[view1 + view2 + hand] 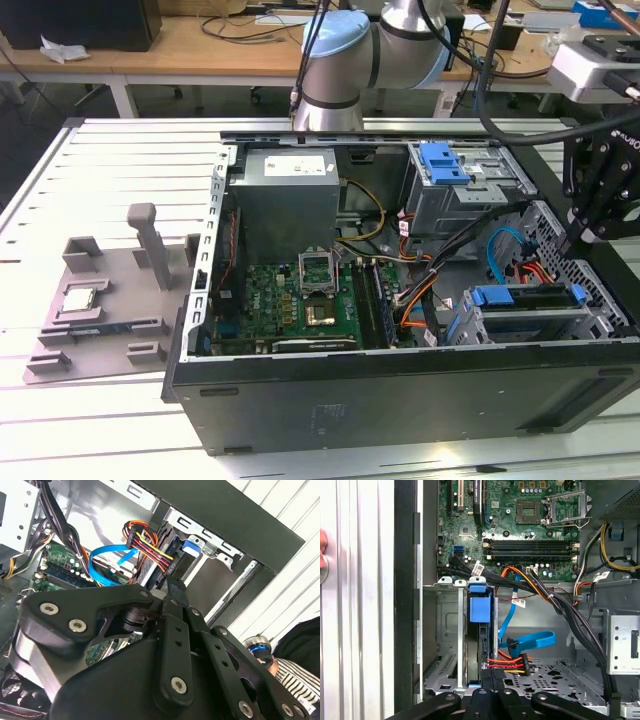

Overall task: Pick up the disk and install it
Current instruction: 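Insert the second disk wire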

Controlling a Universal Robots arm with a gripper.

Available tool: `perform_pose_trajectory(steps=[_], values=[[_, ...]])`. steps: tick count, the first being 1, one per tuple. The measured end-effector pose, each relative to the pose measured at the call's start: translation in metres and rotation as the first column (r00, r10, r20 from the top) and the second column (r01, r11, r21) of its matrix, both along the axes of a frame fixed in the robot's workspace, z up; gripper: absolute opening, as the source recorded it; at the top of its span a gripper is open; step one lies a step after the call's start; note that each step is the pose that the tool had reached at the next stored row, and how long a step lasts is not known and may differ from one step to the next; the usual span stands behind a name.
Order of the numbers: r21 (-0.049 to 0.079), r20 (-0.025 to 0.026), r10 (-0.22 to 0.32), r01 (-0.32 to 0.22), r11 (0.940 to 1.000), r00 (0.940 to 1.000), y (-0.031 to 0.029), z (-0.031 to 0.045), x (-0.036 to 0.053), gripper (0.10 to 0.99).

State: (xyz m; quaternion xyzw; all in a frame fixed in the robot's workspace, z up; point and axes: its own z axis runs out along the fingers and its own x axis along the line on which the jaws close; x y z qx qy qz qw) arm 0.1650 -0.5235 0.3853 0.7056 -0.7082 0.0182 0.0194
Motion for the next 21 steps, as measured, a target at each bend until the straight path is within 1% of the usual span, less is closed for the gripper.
perform_pose_trajectory(steps=[3,5,6,7,9,10,11,13,16,17,18,20,21], values=[[0.000,0.0000,0.000,0.000,1.0000,1.0000,0.0000,0.0002,0.0000,0.106],[0.000,0.0000,0.000,0.000,1.0000,1.0000,0.0000,0.0003,0.0000,0.235],[0.000,0.0000,0.000,0.000,1.0000,1.0000,0.0000,0.0003,0.0000,0.235],[0.000,0.0000,0.000,0.000,1.0000,1.0000,0.0004,0.0005,-0.0001,0.302],[0.000,-0.0001,0.000,0.000,1.0000,1.0000,0.0064,0.0000,-0.0042,0.302],[0.000,0.0000,0.000,0.000,1.0000,1.0000,0.0084,-0.0005,-0.0063,0.302],[0.000,0.0000,0.000,0.000,1.0000,1.0000,0.0106,-0.0015,-0.0117,0.302],[0.000,0.0000,0.000,0.000,1.0000,1.0000,0.0117,-0.0051,-0.0209,0.302],[0.000,0.0000,0.005,-0.005,1.0000,1.0000,0.0119,-0.0089,-0.0251,0.302],[0.000,0.0000,0.010,-0.010,0.9999,0.9999,0.0144,-0.0093,-0.0252,0.302],[0.000,0.0000,0.013,-0.013,0.9999,0.9999,0.0156,-0.0092,-0.0253,0.302],[0.000,0.0001,0.014,-0.014,0.9999,0.9999,0.0159,-0.0076,-0.0253,0.302],[0.000,0.0010,0.014,-0.014,0.9999,0.9999,0.0159,-0.0056,-0.0258,0.302]])
